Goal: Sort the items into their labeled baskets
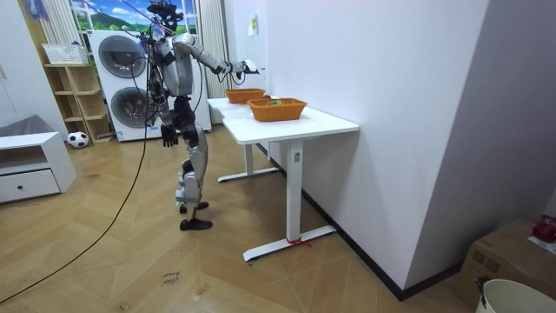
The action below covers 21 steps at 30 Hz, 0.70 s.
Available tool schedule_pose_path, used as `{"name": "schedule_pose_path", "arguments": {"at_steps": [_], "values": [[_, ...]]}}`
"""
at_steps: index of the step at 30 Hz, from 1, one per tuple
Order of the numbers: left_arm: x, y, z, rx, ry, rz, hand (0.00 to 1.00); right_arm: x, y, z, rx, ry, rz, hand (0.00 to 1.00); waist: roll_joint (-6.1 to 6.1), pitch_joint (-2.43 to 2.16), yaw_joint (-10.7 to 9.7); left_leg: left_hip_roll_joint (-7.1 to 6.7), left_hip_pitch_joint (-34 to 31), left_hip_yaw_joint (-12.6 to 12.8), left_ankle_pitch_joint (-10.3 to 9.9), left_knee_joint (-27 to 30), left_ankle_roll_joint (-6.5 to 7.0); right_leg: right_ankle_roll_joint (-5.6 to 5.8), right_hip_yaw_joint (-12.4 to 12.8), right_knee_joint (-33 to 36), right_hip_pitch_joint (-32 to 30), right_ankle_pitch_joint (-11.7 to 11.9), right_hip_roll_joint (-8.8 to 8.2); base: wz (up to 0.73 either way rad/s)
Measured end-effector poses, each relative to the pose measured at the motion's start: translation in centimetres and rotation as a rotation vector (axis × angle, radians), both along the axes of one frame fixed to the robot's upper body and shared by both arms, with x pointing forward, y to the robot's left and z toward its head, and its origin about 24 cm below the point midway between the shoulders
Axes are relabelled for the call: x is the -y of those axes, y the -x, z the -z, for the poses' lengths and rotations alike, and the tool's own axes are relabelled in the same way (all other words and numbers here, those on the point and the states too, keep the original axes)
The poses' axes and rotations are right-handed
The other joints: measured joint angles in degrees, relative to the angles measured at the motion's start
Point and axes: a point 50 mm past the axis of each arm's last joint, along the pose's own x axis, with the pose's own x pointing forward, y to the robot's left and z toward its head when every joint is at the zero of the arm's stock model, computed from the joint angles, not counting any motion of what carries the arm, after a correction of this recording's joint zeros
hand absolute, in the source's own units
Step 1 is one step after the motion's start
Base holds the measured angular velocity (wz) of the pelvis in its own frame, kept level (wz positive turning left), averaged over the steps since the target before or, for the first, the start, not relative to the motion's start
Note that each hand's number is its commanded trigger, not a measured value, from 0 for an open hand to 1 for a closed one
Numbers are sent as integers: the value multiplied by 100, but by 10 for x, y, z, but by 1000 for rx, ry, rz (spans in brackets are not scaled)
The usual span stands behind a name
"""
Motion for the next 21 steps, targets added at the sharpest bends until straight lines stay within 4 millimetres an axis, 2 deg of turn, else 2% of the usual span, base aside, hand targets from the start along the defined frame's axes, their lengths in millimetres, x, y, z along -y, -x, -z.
{"name": "schedule_pose_path", "arguments": {"at_steps": [2, 8, 13, 18, 21], "values": [[-1, 0, -1, 5, -12, -1, 0, 8, 1, -12, 42, -53, 33, 0, 1, 1, -135, -4, 3, 33, -2, -3, 3, -3, 68, 1, -7, 2, -5, -7], [-4, -2, -2, 19, -40, -18, 0, 26, 2, -31, 106, -171, 87, 0, 12, 0, -340, 30, 81, 178, -11, -64, 15, -27, 221, 8, -34, 17, 15, -15], [-5, -5, -3, 24, -43, -16, 0, 28, 3, -33, 114, -214, 105, 0, 40, -1, -470, 84, 89, 273, -13, -81, 11, -59, 300, 5, -72, 40, 58, -10], [-5, -2, -2, 19, -44, -17, 0, 29, 3, -34, 117, -229, 119, 0, 118, -38, -557, 98, 105, 318, -13, -109, 10, -65, 374, 4, -92, 44, 72, -5], [-6, 1, -3, 11, -47, -18, 0, 30, 3, -35, 121, -227, 120, 0, 135, -32, -613, 98, 165, 323, -13, -151, 10, -65, 375, 0, -64, 44, 72, -2]]}}
